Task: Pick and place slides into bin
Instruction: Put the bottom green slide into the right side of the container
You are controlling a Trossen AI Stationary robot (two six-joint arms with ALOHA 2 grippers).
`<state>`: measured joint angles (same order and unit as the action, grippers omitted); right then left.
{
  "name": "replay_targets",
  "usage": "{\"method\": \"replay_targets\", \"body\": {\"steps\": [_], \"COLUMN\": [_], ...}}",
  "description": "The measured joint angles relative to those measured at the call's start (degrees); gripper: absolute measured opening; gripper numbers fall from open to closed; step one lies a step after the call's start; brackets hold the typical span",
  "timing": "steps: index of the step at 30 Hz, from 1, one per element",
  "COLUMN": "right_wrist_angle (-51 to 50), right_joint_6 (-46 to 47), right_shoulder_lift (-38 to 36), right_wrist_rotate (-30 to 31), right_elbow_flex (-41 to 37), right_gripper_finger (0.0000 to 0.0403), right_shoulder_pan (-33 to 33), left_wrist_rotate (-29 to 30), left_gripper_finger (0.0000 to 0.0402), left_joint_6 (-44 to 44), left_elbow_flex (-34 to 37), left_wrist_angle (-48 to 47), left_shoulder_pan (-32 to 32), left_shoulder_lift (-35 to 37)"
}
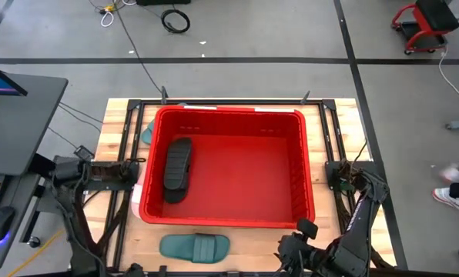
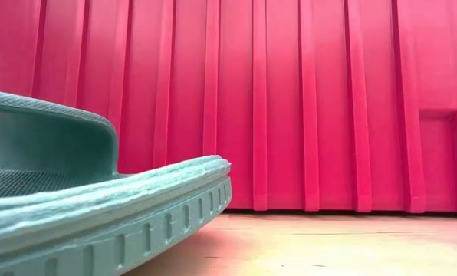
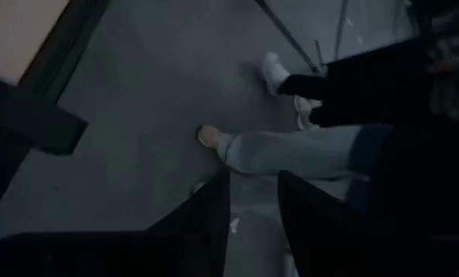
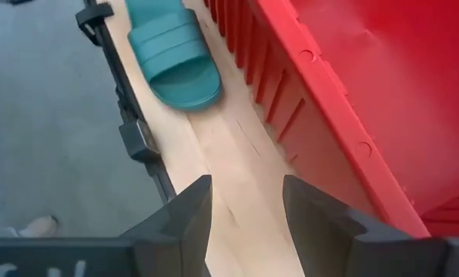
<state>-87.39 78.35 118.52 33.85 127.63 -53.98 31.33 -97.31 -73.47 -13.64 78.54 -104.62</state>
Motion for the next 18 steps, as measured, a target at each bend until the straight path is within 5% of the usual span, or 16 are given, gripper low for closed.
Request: {"method": "replay_targets", "body": {"steps": [9, 18], "right_wrist_angle": [0.0, 0.0], "right_joint_6": [-2.1, -2.1], "right_shoulder_lift": [0.0, 0.0], "right_wrist_rotate": [0.7, 0.6], "right_elbow_flex": [0.0, 0.0], "right_gripper_finger": [0.0176, 0.0232], "right_shoulder_pan": [0.1, 0.0], "left_wrist_rotate": [10.6, 8.4], "left_gripper_finger": [0.0114, 0.0217], "left_joint_6": [-9.2, -14.5], "left_elbow_flex": [-0.8, -0.6], "left_wrist_angle": [-2.7, -6.2], "left_shoulder_pan": [-4.8, -13.4], "left_shoulder_lift": [-5.0, -5.0]}}
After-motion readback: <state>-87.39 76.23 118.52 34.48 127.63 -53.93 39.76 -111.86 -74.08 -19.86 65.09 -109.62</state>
